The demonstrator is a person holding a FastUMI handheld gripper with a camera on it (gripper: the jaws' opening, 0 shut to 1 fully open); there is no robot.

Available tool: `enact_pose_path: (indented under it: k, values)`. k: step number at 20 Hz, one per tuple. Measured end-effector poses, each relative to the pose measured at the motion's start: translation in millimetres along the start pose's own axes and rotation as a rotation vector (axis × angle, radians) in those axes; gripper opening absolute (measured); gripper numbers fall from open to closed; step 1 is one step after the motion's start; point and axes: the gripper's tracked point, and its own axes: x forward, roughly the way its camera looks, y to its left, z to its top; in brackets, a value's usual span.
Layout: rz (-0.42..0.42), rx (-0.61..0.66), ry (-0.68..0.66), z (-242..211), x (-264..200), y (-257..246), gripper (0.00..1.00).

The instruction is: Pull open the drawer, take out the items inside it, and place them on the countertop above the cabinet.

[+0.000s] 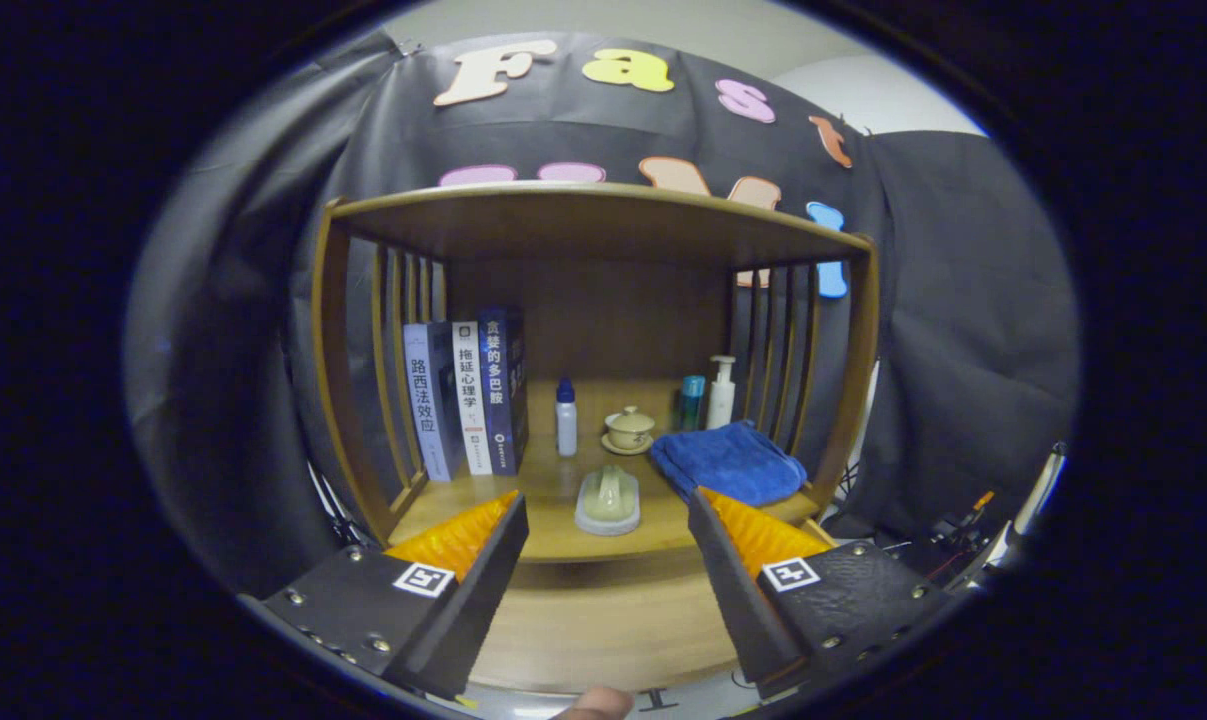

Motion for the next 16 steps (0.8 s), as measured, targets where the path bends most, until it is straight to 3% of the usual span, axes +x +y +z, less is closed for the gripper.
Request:
enact_pose_path:
  k: [8,13,16]
  values:
    - [-0.046,-0.049,-0.02,-42,-62,-35,0.96]
    - [-0.071,-0.053,0.02,-96,-83,-62,0.96]
    - [-0.044,-0.025,0.035,-129,-89,-61,0.96]
